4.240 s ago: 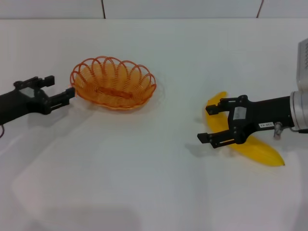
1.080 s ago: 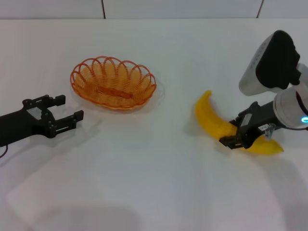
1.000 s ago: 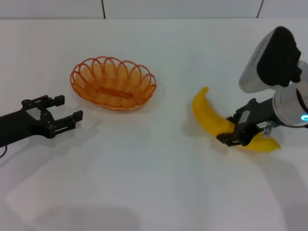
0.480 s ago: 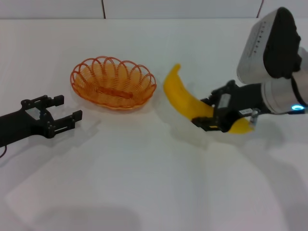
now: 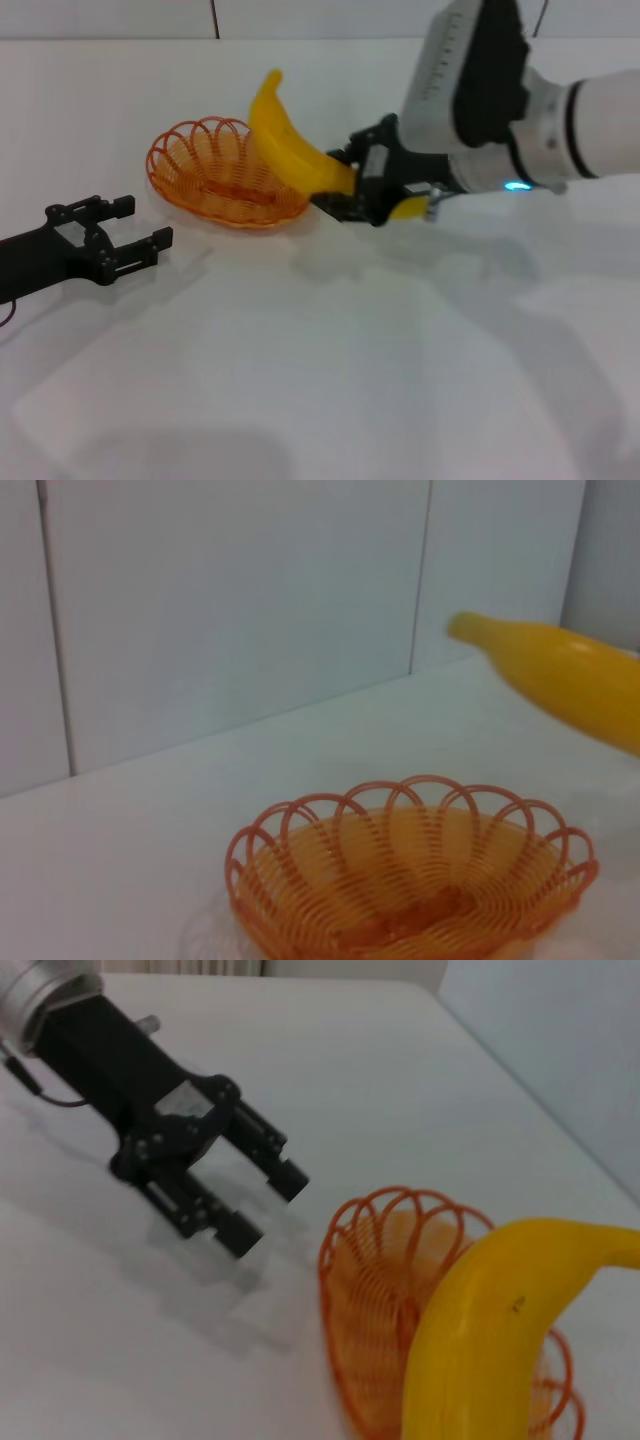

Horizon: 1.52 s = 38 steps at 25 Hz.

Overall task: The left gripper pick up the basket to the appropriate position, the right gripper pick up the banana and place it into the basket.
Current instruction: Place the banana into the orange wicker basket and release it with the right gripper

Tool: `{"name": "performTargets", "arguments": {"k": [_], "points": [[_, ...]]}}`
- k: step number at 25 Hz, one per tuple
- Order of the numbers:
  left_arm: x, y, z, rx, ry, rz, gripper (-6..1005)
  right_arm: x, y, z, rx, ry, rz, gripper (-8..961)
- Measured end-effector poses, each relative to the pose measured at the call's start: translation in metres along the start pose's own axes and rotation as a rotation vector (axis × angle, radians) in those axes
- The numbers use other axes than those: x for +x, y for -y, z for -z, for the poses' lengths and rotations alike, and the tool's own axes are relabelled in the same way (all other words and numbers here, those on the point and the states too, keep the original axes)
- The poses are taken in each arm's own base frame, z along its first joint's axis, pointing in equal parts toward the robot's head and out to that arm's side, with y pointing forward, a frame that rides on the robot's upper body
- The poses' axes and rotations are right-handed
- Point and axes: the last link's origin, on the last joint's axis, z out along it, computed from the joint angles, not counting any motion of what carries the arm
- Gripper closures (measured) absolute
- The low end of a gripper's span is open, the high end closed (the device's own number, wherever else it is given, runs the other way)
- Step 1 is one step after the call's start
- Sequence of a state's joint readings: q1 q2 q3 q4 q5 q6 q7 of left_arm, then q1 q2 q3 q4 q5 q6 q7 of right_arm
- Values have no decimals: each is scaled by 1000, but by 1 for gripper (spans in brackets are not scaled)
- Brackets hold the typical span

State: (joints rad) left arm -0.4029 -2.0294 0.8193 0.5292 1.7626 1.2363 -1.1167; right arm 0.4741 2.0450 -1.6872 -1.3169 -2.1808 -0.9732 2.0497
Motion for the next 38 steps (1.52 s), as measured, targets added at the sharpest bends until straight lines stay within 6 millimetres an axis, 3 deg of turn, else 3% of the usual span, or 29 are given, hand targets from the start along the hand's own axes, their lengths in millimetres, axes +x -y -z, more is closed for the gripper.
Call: {"name": "performTargets", "arguments": {"k": [14,38], "points": [[5,1,-4,-8,-6,-6,275,-31,0,-46,55,26,128,473],[8,-1,-9,-19,-13,-9,275,-31,-9,-82,128,19,252,474]]}}
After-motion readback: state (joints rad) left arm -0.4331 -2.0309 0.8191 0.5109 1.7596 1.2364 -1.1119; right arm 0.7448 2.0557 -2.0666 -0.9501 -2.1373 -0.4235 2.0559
